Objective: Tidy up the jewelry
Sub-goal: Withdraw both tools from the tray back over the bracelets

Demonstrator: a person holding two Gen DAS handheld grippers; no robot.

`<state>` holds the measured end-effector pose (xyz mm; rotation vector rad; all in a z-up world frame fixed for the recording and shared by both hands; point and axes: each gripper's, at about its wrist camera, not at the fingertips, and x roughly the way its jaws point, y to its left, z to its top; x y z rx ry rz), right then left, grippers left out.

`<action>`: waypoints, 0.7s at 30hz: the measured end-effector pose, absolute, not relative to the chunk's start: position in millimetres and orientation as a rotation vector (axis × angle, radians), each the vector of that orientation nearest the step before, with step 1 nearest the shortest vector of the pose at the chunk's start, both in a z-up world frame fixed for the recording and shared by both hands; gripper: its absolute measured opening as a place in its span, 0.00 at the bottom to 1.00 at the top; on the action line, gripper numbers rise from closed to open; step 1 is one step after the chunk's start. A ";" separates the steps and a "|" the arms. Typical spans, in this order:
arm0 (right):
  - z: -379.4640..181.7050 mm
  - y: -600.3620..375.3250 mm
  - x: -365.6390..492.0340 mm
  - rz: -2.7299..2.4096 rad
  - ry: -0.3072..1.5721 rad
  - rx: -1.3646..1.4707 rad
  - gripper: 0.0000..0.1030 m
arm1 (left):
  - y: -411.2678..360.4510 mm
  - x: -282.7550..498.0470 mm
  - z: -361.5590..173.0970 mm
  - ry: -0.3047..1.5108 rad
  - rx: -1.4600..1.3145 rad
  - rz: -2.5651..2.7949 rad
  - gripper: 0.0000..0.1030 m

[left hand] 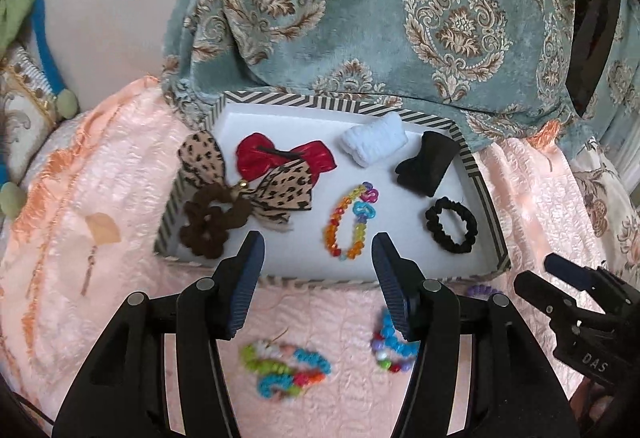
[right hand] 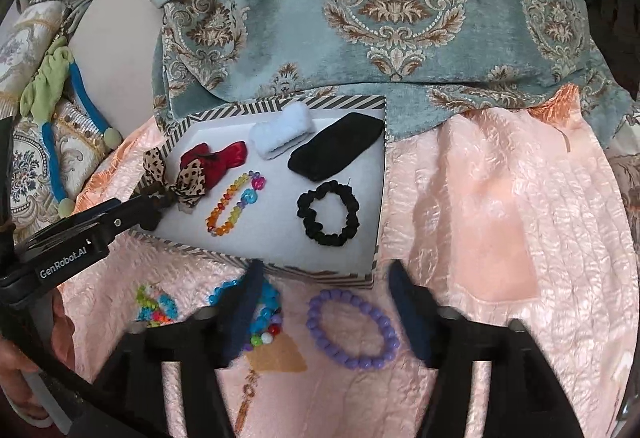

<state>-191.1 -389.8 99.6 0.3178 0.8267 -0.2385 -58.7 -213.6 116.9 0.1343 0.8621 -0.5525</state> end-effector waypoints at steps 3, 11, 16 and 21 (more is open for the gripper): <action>103.3 -382.3 -197.6 -0.247 0.837 0.303 0.66 | -204.7 -68.5 122.4 0.851 0.134 -0.558 0.54; 111.5 -373.3 -227.2 -0.303 0.839 0.289 0.66 | -181.1 -101.3 126.1 0.834 0.112 -0.587 0.55; 111.0 -371.4 -244.9 -0.354 0.854 0.289 0.66 | -171.4 -111.7 110.6 0.896 0.072 -0.609 0.55; 116.8 -362.9 -262.7 -0.394 0.858 0.262 0.66 | -161.5 -117.0 109.9 0.872 0.060 -0.607 0.55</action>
